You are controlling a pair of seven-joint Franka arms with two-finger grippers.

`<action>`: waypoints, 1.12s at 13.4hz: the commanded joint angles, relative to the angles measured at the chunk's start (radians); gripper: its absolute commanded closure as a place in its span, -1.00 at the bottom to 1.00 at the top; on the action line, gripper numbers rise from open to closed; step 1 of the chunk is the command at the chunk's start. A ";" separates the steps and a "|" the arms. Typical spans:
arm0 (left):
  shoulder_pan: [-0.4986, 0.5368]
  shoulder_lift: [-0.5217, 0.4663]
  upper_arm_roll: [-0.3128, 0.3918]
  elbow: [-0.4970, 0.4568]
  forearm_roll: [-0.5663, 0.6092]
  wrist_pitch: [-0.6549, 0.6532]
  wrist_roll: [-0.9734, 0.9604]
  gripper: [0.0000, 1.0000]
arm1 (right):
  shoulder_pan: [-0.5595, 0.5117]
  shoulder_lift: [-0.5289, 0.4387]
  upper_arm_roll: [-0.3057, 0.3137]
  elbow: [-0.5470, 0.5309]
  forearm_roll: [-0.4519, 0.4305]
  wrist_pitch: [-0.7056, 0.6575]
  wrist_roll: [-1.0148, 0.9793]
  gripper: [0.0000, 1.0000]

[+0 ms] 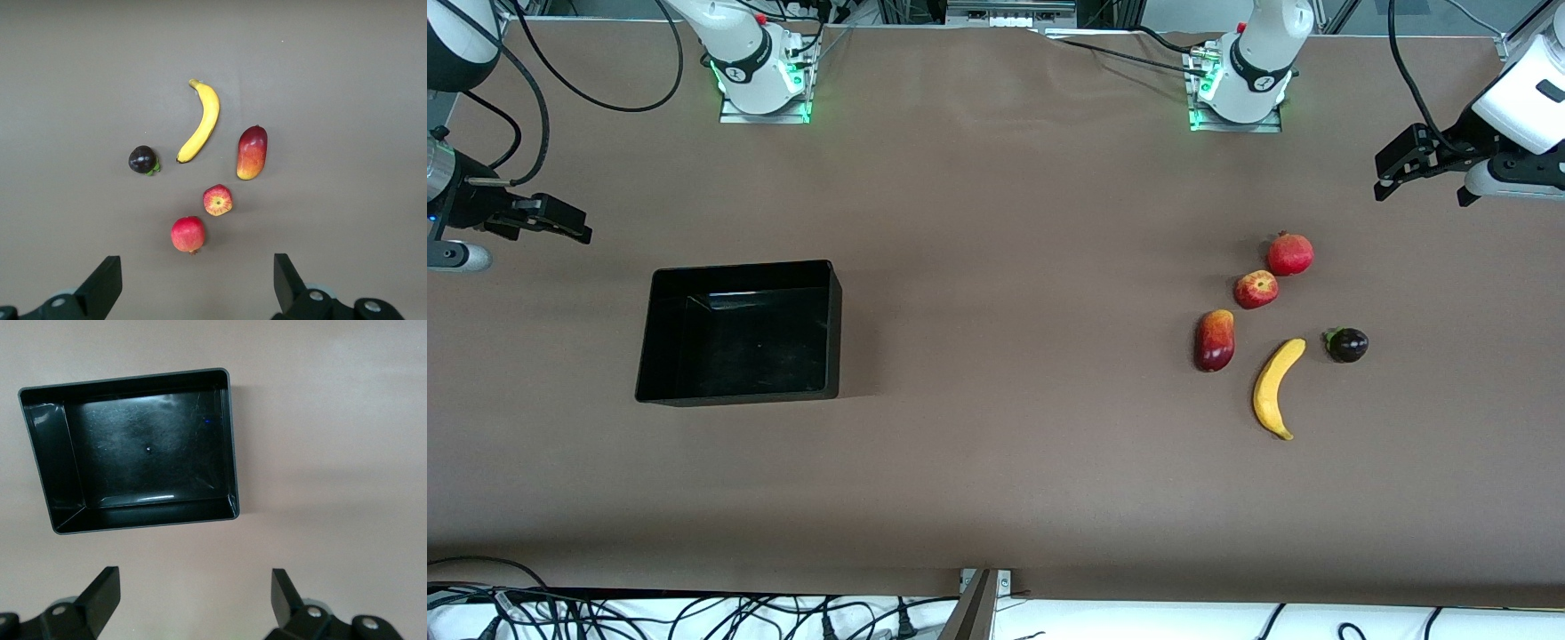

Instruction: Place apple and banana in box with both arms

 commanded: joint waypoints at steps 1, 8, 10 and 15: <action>-0.004 0.014 0.000 0.032 0.002 -0.012 0.008 -1.00 | -0.004 0.000 0.006 0.010 0.014 -0.007 0.038 -1.00; -0.004 0.016 0.000 0.032 0.002 -0.012 0.008 -1.00 | 0.006 0.032 0.006 0.009 0.015 -0.048 0.047 -1.00; -0.004 0.014 0.000 0.032 0.002 -0.013 0.006 -1.00 | -0.013 0.122 -0.006 0.010 0.017 -0.006 0.012 -1.00; -0.004 0.016 0.002 0.032 0.002 -0.013 0.008 -1.00 | -0.037 0.303 -0.014 -0.037 0.029 0.246 -0.043 -1.00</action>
